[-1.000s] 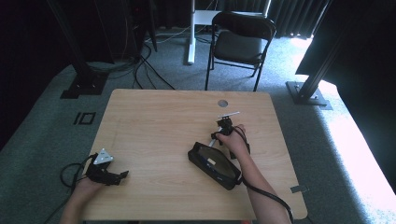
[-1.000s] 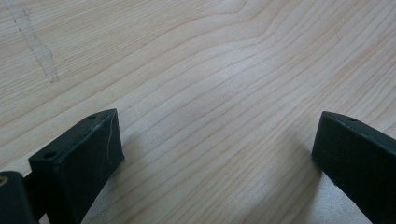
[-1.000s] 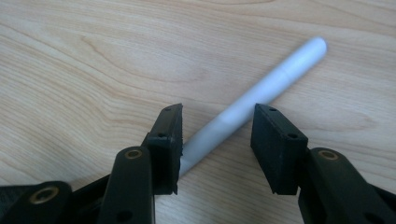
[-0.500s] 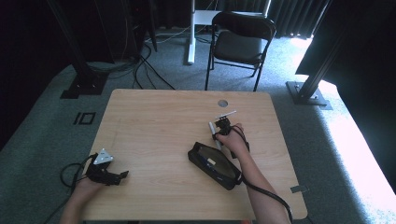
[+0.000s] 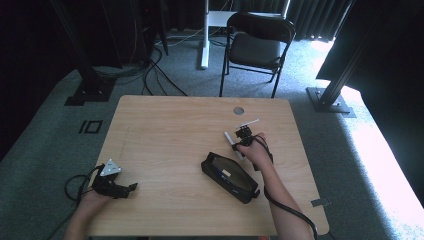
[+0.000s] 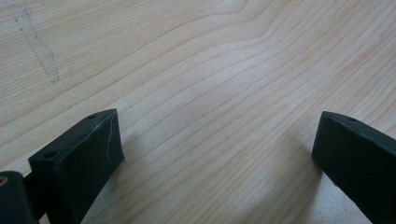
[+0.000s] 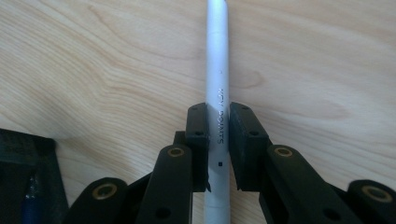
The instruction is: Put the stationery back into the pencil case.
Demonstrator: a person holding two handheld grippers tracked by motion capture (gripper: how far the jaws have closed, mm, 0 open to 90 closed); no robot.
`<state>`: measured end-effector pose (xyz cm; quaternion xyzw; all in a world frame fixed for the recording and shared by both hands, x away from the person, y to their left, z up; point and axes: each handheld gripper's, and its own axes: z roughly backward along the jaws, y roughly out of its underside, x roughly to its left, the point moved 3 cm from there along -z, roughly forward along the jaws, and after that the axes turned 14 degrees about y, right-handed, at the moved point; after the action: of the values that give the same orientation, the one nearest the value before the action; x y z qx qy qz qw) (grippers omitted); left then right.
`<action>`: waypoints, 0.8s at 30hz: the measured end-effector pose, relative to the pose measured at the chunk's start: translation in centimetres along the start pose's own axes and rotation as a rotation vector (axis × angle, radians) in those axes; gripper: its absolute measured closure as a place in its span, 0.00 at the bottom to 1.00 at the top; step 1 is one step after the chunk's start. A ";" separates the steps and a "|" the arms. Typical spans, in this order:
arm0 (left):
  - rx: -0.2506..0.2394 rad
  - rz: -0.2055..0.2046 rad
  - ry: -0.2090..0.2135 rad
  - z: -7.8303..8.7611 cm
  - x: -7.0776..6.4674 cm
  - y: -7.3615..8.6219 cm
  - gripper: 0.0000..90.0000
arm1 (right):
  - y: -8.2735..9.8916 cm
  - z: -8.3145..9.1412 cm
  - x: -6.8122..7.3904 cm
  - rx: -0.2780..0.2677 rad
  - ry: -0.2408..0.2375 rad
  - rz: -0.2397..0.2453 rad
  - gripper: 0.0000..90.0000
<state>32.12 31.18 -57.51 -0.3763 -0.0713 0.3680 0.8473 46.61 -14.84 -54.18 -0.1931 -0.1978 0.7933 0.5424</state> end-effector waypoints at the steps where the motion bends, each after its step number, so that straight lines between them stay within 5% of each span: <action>1: 0.000 0.001 -0.001 0.0 0.0 0.0 0.02 | 0.0 0.2 -0.1 -0.005 -0.005 -0.005 0.87; 11: 0.000 0.001 -0.001 0.0 0.0 0.0 0.02 | 0.5 3.2 -1.3 -0.065 -0.037 0.000 0.87; 24: 0.000 0.001 -0.001 0.0 0.0 0.0 0.02 | 0.7 8.4 0.0 -0.172 -0.098 0.073 0.87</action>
<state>32.13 31.18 -57.51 -0.3762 -0.0715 0.3686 0.8470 41.69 -15.95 -47.39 -0.2070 -0.2845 0.8012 0.4840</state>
